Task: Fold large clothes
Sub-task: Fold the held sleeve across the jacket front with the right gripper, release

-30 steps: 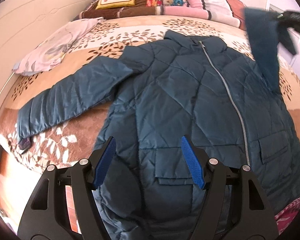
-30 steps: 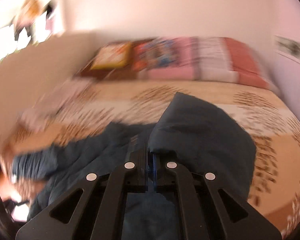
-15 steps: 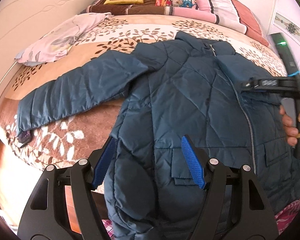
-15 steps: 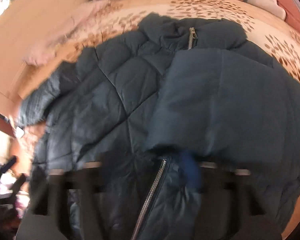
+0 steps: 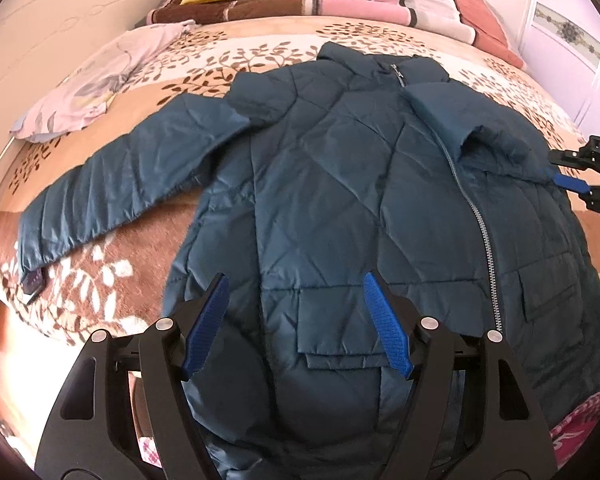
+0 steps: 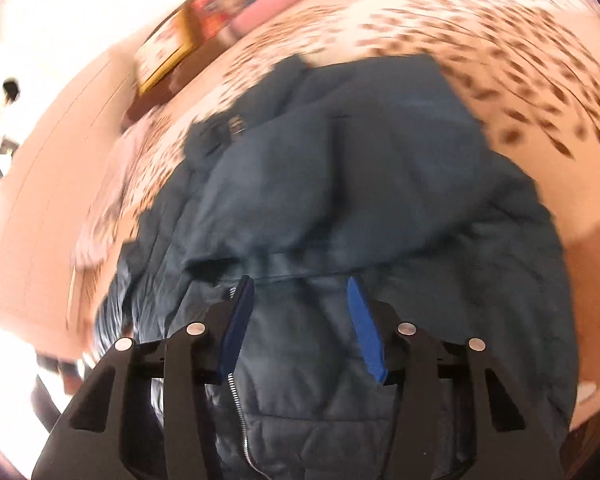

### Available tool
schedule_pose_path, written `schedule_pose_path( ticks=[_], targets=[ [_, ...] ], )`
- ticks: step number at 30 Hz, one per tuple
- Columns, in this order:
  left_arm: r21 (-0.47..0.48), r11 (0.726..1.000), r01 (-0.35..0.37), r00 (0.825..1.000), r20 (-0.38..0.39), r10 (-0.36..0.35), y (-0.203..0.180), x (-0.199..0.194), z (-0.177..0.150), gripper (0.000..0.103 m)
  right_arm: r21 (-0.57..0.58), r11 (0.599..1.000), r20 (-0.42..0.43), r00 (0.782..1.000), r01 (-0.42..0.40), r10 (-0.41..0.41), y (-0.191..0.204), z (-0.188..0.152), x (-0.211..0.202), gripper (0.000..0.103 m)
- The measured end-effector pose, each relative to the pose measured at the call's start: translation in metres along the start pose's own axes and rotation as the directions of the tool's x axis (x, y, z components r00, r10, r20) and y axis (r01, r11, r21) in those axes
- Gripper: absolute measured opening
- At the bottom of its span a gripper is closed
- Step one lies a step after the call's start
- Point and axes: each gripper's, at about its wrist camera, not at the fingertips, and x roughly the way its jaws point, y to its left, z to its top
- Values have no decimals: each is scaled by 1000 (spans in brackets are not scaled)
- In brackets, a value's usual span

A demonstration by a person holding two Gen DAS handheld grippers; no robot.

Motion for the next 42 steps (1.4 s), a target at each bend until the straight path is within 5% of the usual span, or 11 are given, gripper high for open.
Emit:
schedule_pose_path(
  ticks=[8,17,18,19,22,27,32,42],
  targets=[
    [-8,1000,11,999,31,-11,0,-12,-5,69,219,970,-7,994,-108,113,-8,21,12,47],
    [-46,998,35,997,69,-32,14,-24,-12,69,346,938,-52,998,-23,43,-3,37,53,47],
    [-49,998,37,997,69,-33,15,-24,-13,69,344,939,-50,998,-15,34,-2,37,54,44],
    [-52,998,39,997,70,-35,16,-23,-14,69,331,944,-48,999,-5,22,1,38,54,30],
    [-66,997,50,996,76,-45,20,-24,-15,69,234,972,-14,1000,30,-27,21,42,47,12],
    [-83,994,67,995,78,-60,25,-22,-17,69,-92,992,99,992,86,-77,95,45,27,10],
    [-102,992,79,993,93,-70,32,-25,-19,69,-407,912,114,993,59,-13,189,29,33,9],
    [-153,985,82,993,100,-67,53,-26,-25,69,-582,813,-53,997,15,-57,261,-35,121,9]
  ],
)
